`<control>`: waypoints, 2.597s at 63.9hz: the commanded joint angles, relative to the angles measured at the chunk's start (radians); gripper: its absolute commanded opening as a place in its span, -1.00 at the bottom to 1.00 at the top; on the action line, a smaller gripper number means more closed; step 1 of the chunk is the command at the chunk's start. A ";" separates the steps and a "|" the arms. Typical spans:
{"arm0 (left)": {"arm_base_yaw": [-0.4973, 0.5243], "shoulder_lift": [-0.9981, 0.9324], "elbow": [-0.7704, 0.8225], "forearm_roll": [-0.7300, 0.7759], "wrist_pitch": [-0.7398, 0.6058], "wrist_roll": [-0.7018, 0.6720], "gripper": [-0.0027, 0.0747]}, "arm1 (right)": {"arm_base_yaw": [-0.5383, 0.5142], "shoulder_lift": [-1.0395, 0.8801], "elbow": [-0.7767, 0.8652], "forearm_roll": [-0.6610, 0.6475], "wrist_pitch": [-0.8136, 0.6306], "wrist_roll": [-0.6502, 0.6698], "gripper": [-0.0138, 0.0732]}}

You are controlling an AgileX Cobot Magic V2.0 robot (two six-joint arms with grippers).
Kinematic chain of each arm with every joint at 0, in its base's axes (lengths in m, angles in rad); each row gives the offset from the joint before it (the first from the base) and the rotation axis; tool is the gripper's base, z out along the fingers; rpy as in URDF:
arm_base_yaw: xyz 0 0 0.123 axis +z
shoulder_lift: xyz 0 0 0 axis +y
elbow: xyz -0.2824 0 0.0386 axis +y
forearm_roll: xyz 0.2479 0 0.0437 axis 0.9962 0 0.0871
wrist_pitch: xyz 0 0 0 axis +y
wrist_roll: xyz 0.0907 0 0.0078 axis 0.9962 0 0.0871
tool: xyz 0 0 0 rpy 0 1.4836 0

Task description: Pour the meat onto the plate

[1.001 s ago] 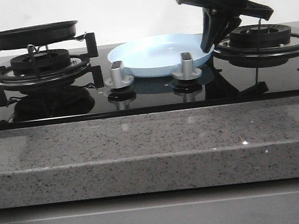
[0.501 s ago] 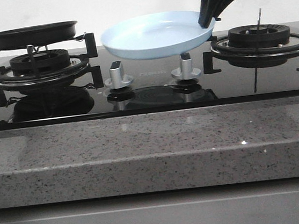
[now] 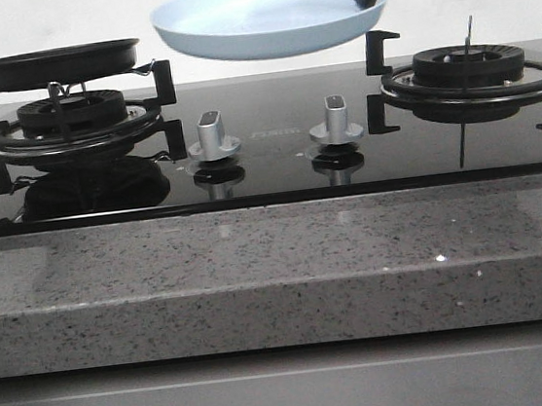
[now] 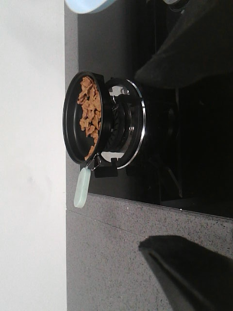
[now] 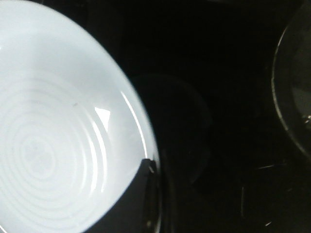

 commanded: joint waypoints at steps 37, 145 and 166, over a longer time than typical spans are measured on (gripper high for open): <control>0.003 0.011 -0.038 -0.010 -0.084 -0.010 0.64 | 0.056 -0.185 0.298 0.049 -0.182 -0.025 -0.82; 0.439 1.210 -0.834 -1.195 0.546 0.427 0.64 | 0.056 -0.185 0.298 0.049 -0.177 -0.025 -0.82; 0.410 1.294 -0.840 -1.274 0.541 0.453 0.47 | 0.056 -0.185 0.298 0.049 -0.177 -0.025 -0.82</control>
